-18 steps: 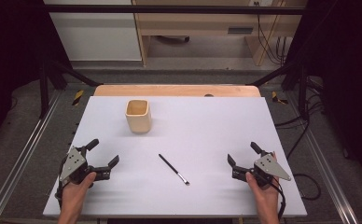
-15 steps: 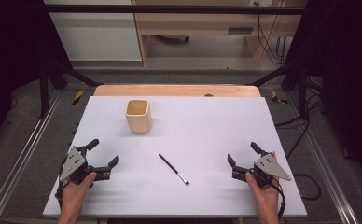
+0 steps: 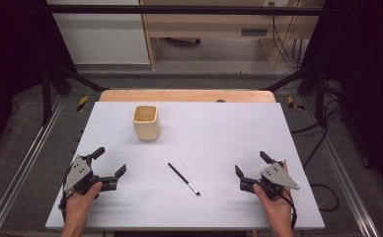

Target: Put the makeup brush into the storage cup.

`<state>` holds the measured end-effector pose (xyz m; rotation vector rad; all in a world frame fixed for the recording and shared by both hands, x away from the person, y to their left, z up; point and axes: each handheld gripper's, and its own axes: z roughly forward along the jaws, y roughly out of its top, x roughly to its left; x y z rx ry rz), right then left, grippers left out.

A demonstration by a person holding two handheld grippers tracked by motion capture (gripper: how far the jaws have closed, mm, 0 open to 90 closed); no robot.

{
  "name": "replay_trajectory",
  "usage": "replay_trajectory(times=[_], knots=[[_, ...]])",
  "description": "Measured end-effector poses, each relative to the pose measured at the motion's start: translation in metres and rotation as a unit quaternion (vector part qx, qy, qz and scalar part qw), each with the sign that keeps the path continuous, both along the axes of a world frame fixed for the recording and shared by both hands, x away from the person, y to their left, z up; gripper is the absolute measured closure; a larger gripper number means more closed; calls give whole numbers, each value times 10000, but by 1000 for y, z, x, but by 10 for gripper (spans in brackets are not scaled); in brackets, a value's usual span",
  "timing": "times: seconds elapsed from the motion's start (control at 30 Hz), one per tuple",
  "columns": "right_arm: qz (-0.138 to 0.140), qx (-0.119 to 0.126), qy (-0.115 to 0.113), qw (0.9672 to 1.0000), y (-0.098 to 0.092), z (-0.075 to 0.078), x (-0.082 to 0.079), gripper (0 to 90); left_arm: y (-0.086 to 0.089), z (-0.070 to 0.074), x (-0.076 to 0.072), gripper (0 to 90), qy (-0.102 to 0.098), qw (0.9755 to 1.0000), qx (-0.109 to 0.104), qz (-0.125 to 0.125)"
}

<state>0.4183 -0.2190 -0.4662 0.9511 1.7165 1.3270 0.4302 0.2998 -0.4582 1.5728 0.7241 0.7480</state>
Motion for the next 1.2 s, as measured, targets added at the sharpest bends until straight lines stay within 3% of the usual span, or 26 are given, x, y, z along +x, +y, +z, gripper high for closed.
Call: replay_trajectory(times=[0.3, 0.73, 1.07, 1.2], knots=[[369, -16, 197, 9991, 26, 9, -1, 33, 1, 0, 0, 8, -3, 10000, 14, 11], [881, -355, 494, 9943, 66, 18, -7, 37, 1, 0, 0, 8, -8, 10000, 32, 12], [1232, -716, 877, 9859, 96, 26, -5, 41, 2, 0, 0, 8, -16, 10000, 31, 31], [1454, -854, 1074, 9798, 110, 29, -4, 38, 2, 0, 0, 8, -17, 10000, 36, 38]])
